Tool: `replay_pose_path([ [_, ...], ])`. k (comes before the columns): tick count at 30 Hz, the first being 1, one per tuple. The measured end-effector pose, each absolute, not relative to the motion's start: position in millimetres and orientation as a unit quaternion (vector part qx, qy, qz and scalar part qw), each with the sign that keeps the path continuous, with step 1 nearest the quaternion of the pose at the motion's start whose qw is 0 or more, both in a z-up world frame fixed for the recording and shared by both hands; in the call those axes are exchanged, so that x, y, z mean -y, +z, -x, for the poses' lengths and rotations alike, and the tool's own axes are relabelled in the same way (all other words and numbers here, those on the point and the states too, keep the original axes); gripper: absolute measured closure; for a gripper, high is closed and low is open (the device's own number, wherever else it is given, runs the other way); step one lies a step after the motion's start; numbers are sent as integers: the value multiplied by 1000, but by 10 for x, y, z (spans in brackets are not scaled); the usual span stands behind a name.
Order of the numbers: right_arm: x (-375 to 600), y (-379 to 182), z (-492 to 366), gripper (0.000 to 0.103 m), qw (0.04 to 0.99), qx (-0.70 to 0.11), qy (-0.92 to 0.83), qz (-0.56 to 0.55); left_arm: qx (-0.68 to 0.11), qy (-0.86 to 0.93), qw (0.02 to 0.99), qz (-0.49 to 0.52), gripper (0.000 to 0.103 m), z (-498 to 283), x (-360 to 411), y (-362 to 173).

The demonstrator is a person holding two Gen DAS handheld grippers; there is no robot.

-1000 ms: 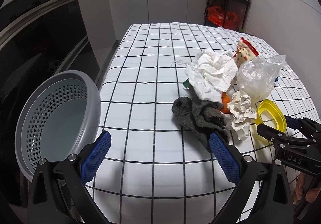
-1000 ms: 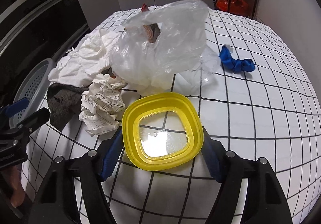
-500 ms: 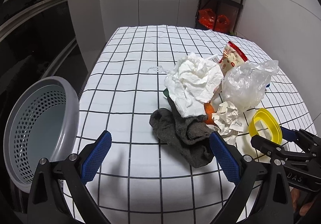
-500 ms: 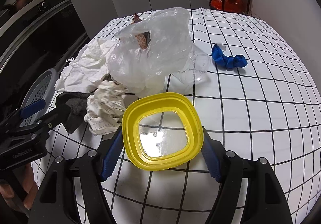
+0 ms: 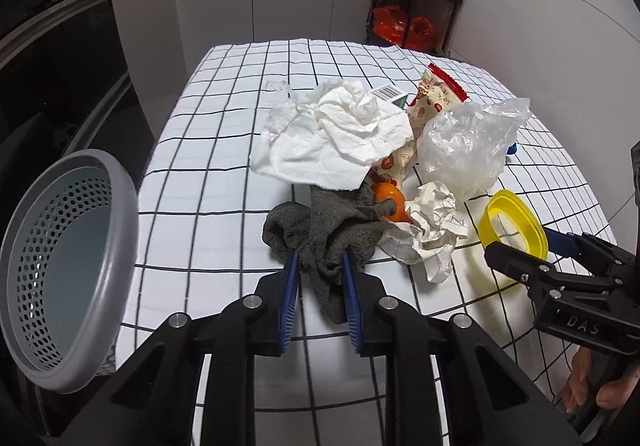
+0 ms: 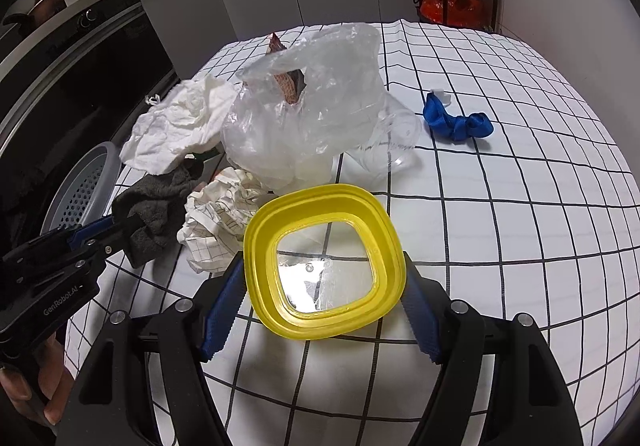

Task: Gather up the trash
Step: 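Carry the grey cloth and yellow lid over the wastebasket with both tools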

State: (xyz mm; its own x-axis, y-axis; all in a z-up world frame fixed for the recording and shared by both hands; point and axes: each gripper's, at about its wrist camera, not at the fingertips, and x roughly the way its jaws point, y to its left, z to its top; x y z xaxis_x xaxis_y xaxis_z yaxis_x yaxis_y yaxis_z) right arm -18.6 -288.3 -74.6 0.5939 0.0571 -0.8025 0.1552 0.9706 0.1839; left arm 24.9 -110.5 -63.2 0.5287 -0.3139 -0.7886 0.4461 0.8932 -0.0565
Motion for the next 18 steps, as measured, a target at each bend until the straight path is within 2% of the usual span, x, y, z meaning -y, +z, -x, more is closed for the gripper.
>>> replay_pose_path([
  [18, 2426, -285, 304, 33, 911, -404, -3, -87, -350, -145, 923, -66, 84, -228, 301, 1],
])
